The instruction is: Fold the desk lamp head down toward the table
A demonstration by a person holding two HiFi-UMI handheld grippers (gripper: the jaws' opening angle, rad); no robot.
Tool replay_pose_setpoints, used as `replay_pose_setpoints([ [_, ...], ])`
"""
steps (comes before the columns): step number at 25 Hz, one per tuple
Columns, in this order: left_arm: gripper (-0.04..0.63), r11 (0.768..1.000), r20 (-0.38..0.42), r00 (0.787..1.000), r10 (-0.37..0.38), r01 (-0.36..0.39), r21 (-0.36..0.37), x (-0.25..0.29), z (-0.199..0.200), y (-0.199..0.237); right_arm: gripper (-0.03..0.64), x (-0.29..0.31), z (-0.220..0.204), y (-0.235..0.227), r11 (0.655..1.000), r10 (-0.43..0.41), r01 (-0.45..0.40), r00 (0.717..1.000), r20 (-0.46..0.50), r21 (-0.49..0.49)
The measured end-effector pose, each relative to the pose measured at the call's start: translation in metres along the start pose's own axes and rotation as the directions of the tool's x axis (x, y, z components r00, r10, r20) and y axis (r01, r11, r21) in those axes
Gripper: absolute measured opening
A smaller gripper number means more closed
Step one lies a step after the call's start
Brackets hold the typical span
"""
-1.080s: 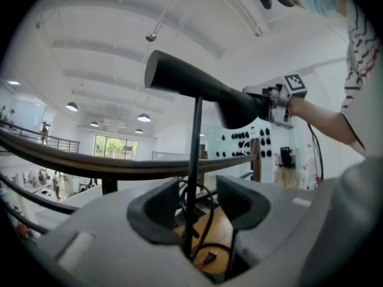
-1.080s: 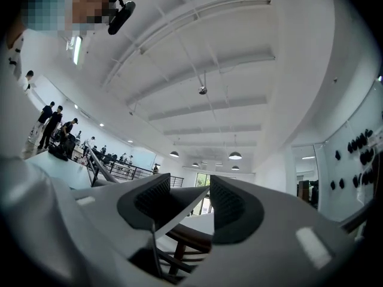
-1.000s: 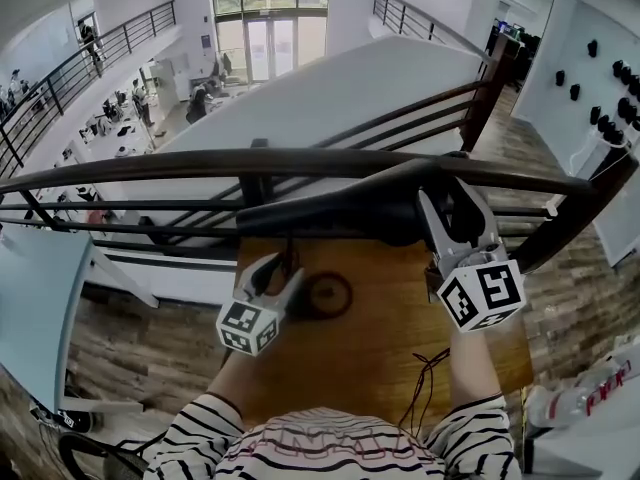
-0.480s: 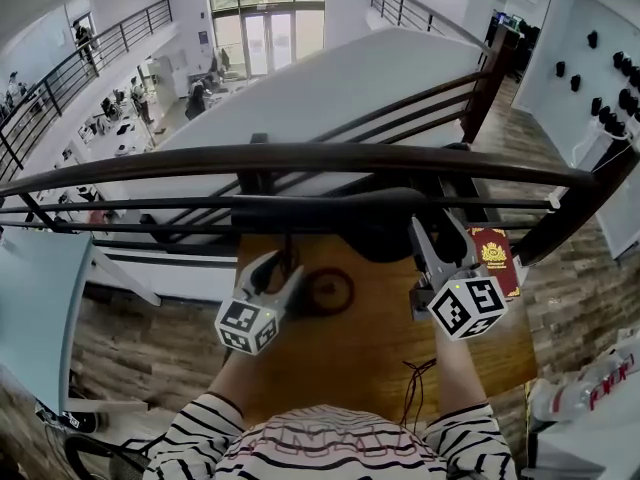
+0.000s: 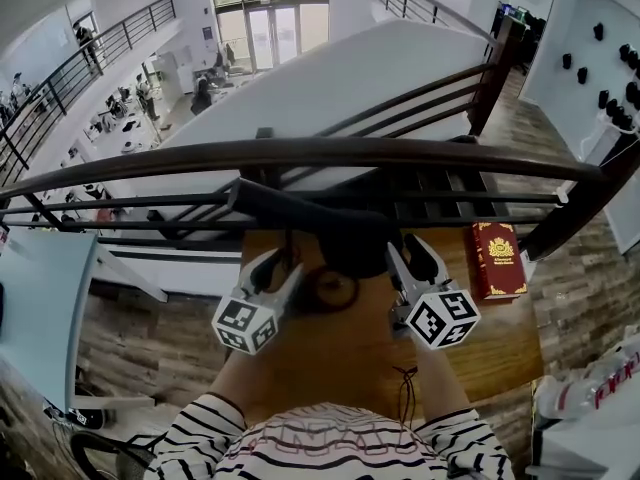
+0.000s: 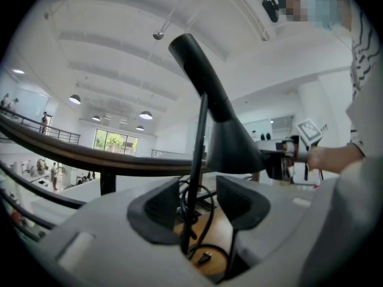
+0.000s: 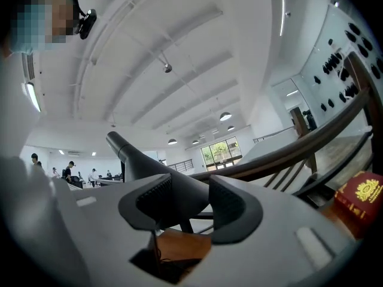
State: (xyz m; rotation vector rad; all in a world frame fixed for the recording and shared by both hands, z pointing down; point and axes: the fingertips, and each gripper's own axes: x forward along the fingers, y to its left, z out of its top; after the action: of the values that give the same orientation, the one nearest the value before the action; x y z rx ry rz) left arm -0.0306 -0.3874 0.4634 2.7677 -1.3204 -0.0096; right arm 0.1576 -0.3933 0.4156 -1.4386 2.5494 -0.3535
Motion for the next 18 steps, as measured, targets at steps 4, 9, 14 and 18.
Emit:
replay_pose_setpoints([
  [4, 0.190, 1.000, 0.007, 1.000, 0.004, -0.003, -0.017, -0.003, -0.001, 0.003, 0.184, 0.005, -0.018, 0.006, 1.000, 0.010, -0.009, 0.999, -0.034, 0.017],
  [9, 0.190, 1.000, 0.001, 1.000, 0.009, -0.009, -0.028, -0.005, -0.003, 0.006, 0.184, 0.011, -0.033, 0.011, 0.999, 0.017, -0.015, 0.998, -0.055, 0.035],
  [14, 0.190, 0.999, -0.002, 1.000, 0.013, -0.013, -0.033, -0.007, -0.005, 0.006, 0.184, 0.017, -0.048, 0.016, 0.998, 0.032, -0.027, 0.996, -0.087, 0.058],
  [18, 0.190, 0.999, -0.005, 1.000, 0.017, -0.018, -0.040, -0.010, -0.009, 0.007, 0.163, 0.018, -0.052, 0.019, 0.997, 0.039, -0.033, 0.996, -0.081, 0.075],
])
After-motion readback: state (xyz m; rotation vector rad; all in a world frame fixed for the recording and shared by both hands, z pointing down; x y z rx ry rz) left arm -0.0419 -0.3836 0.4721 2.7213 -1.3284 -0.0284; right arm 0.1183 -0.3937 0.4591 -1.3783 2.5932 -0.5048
